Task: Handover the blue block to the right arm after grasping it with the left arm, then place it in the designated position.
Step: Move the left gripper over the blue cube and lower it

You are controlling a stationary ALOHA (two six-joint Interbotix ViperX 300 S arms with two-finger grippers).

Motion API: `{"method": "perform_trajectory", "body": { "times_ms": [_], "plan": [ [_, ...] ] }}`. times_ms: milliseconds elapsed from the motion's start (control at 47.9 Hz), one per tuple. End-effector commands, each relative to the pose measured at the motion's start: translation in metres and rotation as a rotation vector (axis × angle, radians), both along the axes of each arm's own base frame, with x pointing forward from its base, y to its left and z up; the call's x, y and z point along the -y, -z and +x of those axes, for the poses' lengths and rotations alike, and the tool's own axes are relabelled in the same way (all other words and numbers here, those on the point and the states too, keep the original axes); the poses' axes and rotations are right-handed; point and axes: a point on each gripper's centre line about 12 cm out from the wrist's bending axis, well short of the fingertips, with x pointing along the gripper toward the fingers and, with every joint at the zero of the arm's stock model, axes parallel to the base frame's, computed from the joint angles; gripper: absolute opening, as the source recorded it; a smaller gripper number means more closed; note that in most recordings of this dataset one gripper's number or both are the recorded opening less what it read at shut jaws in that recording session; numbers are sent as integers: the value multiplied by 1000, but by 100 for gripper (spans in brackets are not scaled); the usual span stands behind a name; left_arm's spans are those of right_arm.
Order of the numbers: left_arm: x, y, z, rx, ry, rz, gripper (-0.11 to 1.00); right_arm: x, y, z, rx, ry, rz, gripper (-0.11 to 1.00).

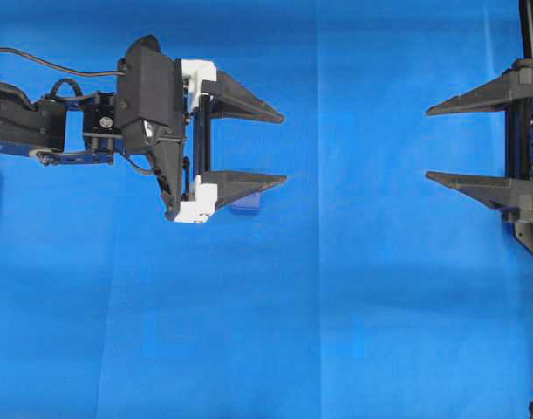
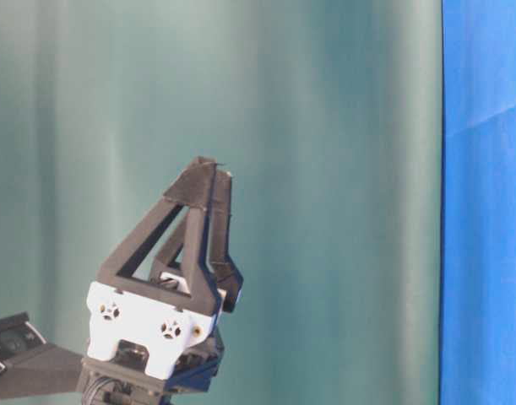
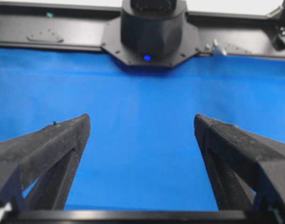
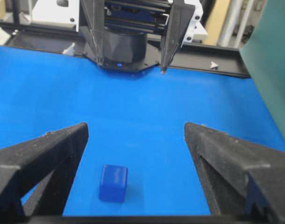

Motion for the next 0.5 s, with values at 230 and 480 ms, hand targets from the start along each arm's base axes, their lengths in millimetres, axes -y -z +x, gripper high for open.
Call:
{"method": "perform_trajectory", "body": {
  "times_ms": [230, 480],
  "plan": [
    [3, -8, 6, -159, 5, -10, 93, 0, -11, 2, 26, 2, 1, 97],
    [11, -3, 14, -446, 20, -15, 93, 0, -10, 2, 22, 2, 1, 97]
  ]
}}
